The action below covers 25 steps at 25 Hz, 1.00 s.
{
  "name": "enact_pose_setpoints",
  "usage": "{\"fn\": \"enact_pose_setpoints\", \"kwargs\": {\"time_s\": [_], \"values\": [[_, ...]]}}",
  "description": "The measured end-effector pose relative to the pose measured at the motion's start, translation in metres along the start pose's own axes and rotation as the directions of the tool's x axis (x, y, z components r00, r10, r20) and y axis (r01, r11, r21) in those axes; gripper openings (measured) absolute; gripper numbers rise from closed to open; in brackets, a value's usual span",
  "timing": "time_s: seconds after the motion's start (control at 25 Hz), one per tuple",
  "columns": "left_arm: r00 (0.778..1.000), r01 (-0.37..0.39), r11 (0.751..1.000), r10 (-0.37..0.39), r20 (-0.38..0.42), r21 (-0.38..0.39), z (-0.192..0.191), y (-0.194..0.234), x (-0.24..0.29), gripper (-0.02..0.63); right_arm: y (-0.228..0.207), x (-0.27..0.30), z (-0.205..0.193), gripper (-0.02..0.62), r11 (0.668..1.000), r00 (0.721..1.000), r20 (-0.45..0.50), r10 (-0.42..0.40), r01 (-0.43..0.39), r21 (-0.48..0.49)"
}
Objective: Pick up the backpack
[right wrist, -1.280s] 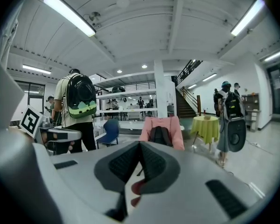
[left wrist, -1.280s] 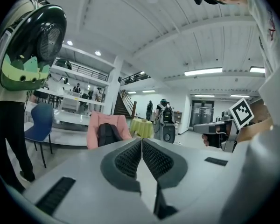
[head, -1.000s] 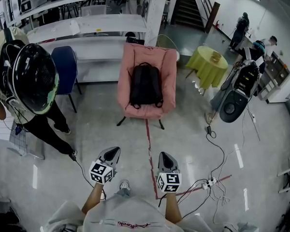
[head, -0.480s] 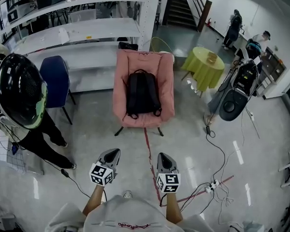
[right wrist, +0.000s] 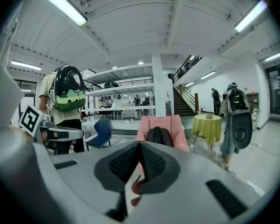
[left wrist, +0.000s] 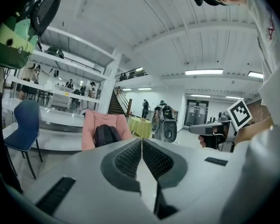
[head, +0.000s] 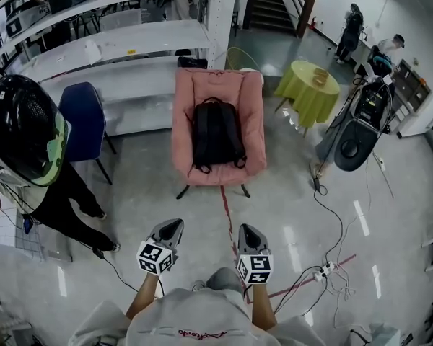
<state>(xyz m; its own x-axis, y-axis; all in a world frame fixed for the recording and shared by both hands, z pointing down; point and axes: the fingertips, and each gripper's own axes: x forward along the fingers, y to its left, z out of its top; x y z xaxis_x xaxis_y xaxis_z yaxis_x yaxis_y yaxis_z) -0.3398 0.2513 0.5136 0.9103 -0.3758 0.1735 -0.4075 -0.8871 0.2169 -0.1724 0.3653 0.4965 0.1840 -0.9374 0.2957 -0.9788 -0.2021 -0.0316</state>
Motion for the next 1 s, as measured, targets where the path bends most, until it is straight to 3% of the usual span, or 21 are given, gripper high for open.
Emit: {"fn": "enact_pose_setpoints", "kwargs": {"time_s": [0.56,1.0], "values": [[1.0,-0.018,1.0,0.018,0.016,-0.001,0.008,0.018,0.041,0.015,-0.022,0.042,0.006,0.018,0.999,0.999,0.014,0.035,-0.035,0.004],[0.999,-0.024,1.0,0.024,0.028,0.008,0.045,0.038,0.132,0.017,-0.065,0.127,0.054,0.018,0.992,0.991,0.054,0.121,-0.119,-0.042]]}}
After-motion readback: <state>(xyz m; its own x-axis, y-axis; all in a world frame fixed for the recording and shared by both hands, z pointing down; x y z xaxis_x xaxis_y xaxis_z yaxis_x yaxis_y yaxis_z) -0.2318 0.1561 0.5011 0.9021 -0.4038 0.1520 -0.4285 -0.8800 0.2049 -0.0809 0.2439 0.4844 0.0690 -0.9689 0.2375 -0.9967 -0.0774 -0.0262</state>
